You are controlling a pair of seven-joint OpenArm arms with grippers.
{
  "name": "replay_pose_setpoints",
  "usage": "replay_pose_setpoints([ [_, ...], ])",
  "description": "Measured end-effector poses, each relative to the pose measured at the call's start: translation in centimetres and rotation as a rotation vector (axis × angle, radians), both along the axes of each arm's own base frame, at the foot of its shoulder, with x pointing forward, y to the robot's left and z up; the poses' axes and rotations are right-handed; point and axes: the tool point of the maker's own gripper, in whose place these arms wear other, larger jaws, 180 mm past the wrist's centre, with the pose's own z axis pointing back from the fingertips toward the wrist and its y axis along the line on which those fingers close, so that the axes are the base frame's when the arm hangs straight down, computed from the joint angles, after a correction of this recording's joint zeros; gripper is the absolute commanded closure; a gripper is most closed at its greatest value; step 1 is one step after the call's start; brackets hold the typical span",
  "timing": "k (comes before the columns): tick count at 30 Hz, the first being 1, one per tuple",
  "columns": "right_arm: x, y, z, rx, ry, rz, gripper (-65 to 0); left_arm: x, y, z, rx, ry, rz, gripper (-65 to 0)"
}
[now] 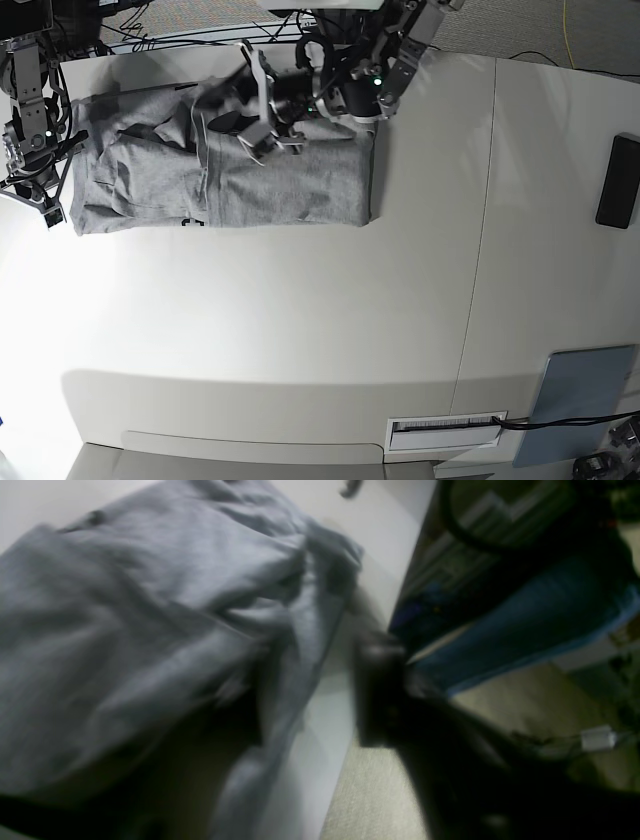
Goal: Fold the T-shirt properly
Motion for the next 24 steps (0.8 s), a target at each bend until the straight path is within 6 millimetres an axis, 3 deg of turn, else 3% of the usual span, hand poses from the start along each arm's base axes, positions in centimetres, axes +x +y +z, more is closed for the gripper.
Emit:
replay_pose_setpoints([
  [3, 0.0, 0.0, 0.0, 0.001, -0.001, 0.000, -0.2, 0.3, -0.2, 0.4, -0.003, -0.019, -0.007, -32.2],
  [8, 0.4, 1.7, -0.9, 0.129, -0.028, 0.008, -0.3, 3.9, 1.8, 0.5, 0.015, -0.043, 0.090, -32.2],
  [12, 0.9, 3.4, -1.3, 0.259, -0.049, 0.003, -0.3, 7.6, 6.3, -0.3, 0.050, -0.043, 0.241, -32.2],
  [16, 1.9, 4.9, -0.6, 0.327, -0.085, 0.020, -1.5, 9.2, 11.3, -2.1, 0.133, -0.036, 0.317, -31.9],
  [18, 2.3, 5.0, -0.1, 0.322, -0.094, 0.027, -5.1, 9.0, 13.0, -2.6, 0.146, -0.013, 0.322, -31.9],
  [24, 2.4, 5.0, 0.0, 0.286, -0.052, 0.073, -29.7, 7.7, 14.1, -3.4, 0.133, 0.034, 0.328, -31.9],
])
